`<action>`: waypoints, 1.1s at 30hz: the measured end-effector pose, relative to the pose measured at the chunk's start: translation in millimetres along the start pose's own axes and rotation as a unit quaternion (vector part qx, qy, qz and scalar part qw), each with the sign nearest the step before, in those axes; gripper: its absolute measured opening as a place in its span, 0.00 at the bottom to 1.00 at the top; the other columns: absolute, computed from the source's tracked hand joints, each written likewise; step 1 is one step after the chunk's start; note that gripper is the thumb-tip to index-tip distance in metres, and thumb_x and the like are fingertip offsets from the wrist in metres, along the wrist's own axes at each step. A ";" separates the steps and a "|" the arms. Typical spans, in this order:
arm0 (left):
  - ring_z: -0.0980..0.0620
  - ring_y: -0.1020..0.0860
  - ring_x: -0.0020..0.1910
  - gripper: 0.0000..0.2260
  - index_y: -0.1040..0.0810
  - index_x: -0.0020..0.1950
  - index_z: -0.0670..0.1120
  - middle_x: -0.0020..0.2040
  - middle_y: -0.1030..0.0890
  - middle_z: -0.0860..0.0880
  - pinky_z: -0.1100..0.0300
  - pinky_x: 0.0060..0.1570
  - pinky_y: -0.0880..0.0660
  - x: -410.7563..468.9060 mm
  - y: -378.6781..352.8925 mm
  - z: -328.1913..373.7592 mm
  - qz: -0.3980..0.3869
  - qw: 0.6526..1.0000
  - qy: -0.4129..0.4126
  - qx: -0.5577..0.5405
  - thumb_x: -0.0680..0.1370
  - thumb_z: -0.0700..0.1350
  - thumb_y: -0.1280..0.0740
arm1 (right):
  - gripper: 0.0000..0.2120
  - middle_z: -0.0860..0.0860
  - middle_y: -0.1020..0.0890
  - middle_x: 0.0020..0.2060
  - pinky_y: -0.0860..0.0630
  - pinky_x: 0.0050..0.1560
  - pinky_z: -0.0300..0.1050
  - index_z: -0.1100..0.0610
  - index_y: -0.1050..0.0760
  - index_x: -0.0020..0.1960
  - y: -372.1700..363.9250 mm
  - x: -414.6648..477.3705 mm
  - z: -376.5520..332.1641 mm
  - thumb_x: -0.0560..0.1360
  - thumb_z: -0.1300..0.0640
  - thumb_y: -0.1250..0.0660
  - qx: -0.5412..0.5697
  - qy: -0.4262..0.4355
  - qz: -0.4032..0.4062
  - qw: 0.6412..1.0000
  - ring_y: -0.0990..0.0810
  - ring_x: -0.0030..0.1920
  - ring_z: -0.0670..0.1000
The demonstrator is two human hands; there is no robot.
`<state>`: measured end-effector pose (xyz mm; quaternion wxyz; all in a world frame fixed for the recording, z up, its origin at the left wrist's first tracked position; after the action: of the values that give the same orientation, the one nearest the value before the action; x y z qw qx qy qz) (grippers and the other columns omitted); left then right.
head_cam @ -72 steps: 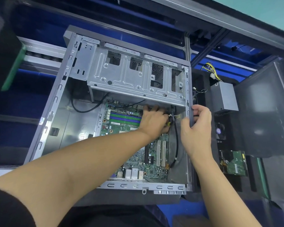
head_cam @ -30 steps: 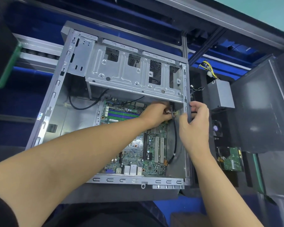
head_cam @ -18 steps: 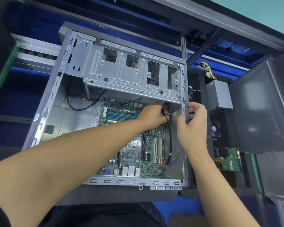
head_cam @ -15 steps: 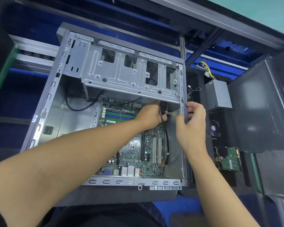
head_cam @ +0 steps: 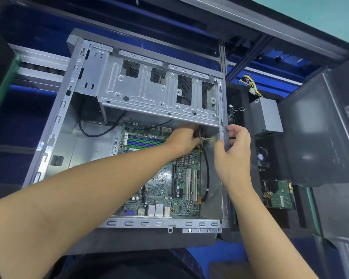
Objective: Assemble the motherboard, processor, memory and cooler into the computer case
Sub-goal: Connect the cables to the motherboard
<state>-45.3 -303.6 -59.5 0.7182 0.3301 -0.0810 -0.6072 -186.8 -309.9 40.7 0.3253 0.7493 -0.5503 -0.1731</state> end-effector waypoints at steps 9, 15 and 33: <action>0.61 0.29 0.30 0.15 0.31 0.32 0.54 0.30 0.28 0.59 0.63 0.27 0.38 -3.0 -3.5 5.8 -0.019 0.995 -0.074 0.066 0.71 0.52 0.26 | 0.13 0.50 0.27 0.56 0.27 0.51 0.42 0.48 0.33 0.60 0.9 0.0 -3.5 0.78 0.59 0.37 0.007 -0.004 0.003 1.000 0.25 0.53 0.49; 0.50 0.26 0.36 0.13 0.30 0.33 0.53 0.34 0.28 0.56 0.60 0.37 0.29 -5.8 -5.4 8.1 0.012 0.990 -0.090 0.110 0.71 0.54 0.28 | 0.13 0.51 0.27 0.56 0.25 0.53 0.49 0.48 0.33 0.60 1.1 -0.7 -5.2 0.78 0.58 0.37 0.001 0.001 0.006 1.000 0.25 0.54 0.51; 0.47 0.25 0.36 0.16 0.34 0.32 0.50 0.35 0.27 0.52 0.57 0.42 0.33 -8.0 -11.8 14.4 0.019 0.981 -0.098 0.165 0.73 0.48 0.28 | 0.14 0.51 0.27 0.55 0.25 0.53 0.49 0.48 0.33 0.60 0.9 -0.2 -4.9 0.77 0.58 0.37 0.005 -0.005 0.005 1.000 0.26 0.52 0.50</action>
<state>-64.4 -302.1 -52.9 0.6537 0.3817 -0.2560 -0.6012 -184.5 -308.4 44.8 0.3198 0.7469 -0.5569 -0.1725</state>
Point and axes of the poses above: each hand's wrist, its own x-axis towards the middle knuckle, its own y-axis out of the back of the hand, z = x × y, the point moved 4 cm from there along x, towards the middle knuckle
